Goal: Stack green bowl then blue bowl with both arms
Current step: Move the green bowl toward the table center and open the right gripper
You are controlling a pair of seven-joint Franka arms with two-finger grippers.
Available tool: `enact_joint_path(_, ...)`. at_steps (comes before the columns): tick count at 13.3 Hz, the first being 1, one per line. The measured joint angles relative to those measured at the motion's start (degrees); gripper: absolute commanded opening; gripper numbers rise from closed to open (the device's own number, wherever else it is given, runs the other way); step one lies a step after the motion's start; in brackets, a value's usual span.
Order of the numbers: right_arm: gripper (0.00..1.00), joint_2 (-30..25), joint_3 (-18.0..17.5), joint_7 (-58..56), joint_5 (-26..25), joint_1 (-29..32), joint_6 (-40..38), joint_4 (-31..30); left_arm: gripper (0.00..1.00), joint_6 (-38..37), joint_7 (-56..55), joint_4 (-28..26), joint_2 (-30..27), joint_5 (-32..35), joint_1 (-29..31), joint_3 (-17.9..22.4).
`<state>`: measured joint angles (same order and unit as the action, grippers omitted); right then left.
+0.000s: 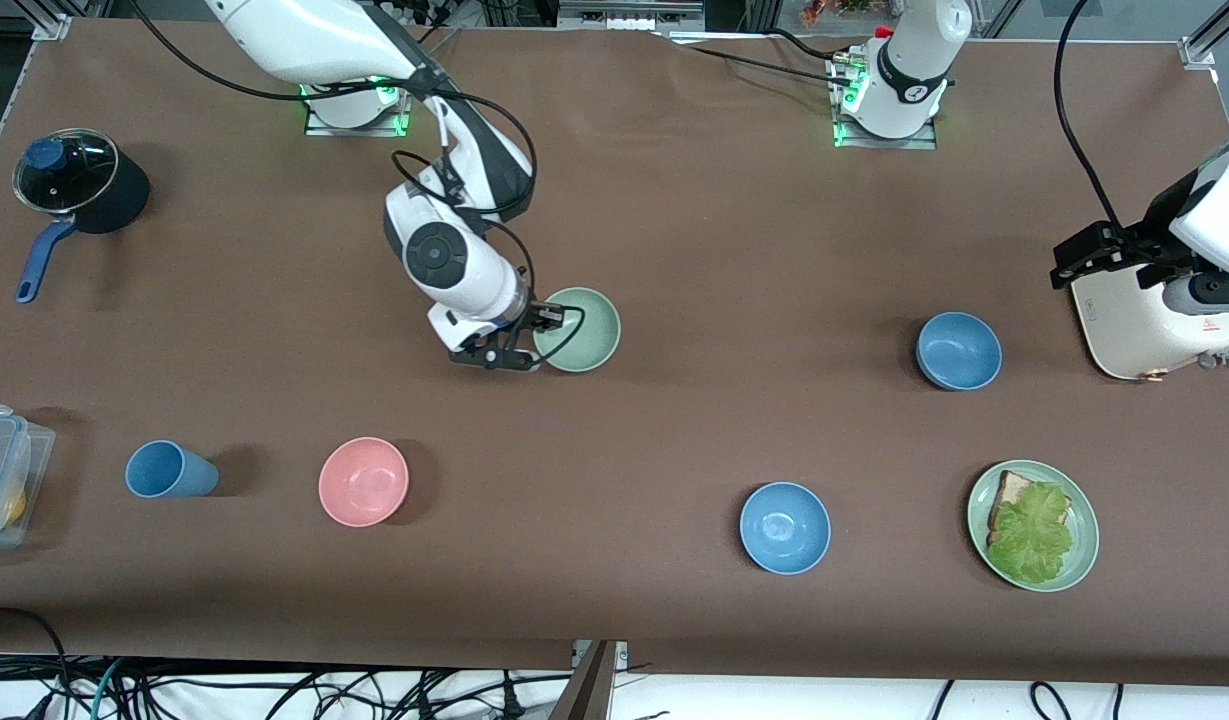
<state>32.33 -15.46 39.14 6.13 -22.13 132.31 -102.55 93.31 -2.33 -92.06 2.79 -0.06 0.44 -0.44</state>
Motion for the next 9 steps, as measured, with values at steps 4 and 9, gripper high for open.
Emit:
enact_joint_path(4, 0.0, 2.21, 0.01, 0.22, 0.0, -1.27, 1.04, 0.75, 1.0, 0.0, 0.0, 0.0, 0.0, 0.0, 0.01, 0.03)
enact_joint_path(9, 0.25, 4.46, 0.02, 0.26, 0.0, -1.9, 3.33, 0.79, 1.0, 0.0, 0.0, 0.0, 0.0, 0.0, 0.01, 0.05)
